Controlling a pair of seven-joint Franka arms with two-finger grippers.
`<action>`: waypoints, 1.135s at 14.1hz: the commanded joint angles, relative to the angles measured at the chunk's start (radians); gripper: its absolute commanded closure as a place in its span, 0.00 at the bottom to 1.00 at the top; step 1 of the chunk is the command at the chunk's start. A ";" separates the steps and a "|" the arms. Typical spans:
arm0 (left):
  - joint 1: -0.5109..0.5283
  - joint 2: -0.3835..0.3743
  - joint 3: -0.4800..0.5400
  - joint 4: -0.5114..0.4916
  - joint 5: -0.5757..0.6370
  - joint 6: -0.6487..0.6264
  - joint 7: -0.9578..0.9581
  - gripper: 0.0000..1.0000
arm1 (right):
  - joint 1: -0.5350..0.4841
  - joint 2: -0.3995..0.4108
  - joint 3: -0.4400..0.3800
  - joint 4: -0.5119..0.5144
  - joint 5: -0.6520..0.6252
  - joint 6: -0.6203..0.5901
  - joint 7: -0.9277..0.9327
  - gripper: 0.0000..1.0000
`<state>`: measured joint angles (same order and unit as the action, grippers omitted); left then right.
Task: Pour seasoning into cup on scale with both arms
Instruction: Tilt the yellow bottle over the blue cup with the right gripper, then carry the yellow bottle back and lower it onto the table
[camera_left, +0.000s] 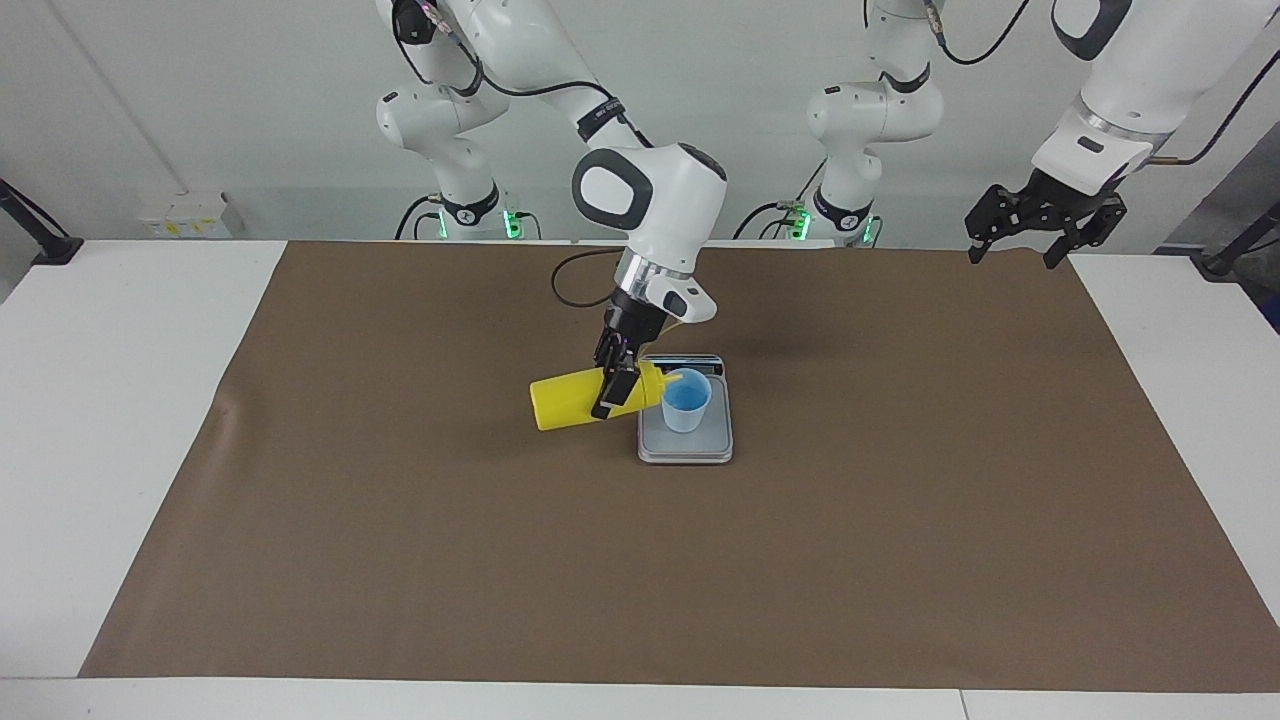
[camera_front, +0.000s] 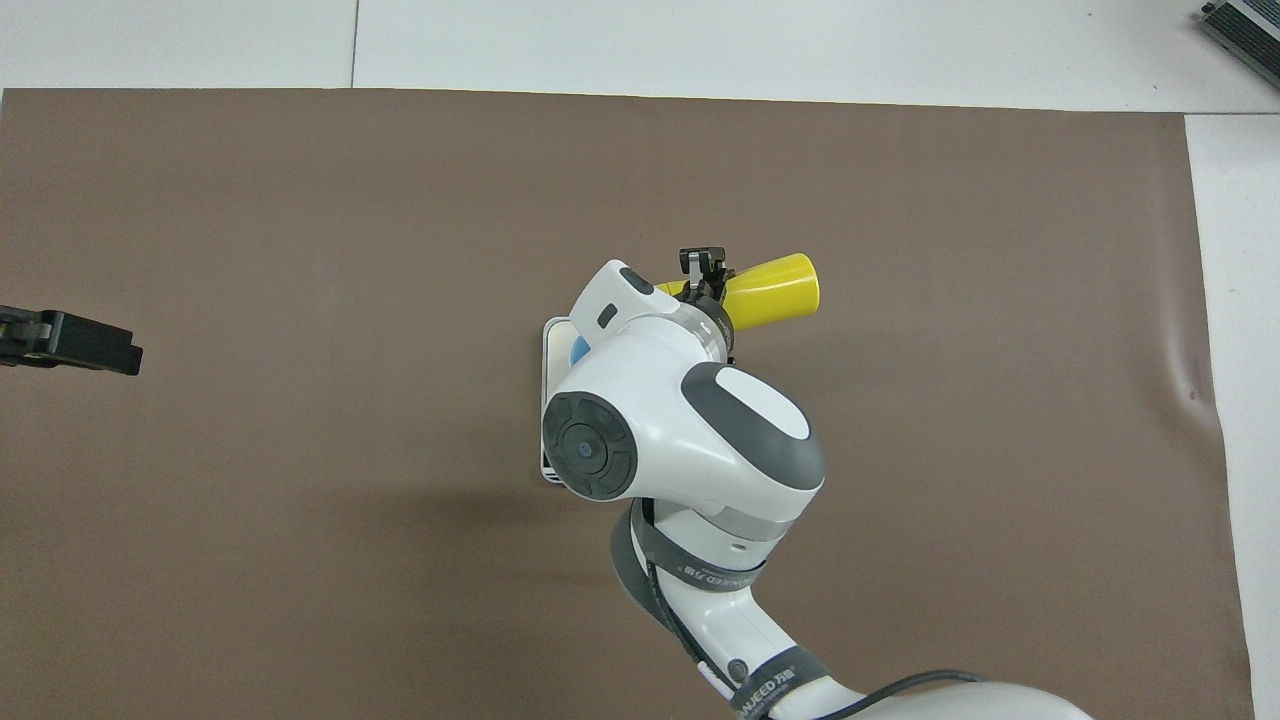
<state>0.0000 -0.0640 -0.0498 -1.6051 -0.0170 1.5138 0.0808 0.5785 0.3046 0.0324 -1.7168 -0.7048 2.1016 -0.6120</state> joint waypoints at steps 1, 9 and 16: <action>0.017 -0.023 -0.004 -0.019 -0.004 -0.010 0.007 0.00 | -0.057 -0.076 0.011 -0.068 0.098 0.070 0.018 1.00; 0.017 -0.023 -0.004 -0.021 -0.006 -0.012 0.007 0.00 | -0.276 -0.225 0.011 -0.270 0.664 0.316 -0.317 1.00; 0.015 -0.022 -0.004 -0.019 -0.006 -0.003 0.007 0.00 | -0.540 -0.260 0.009 -0.391 1.477 0.304 -1.027 1.00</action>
<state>0.0072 -0.0640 -0.0499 -1.6051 -0.0170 1.5130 0.0808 0.0928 0.0960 0.0248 -2.0221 0.6136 2.3952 -1.4966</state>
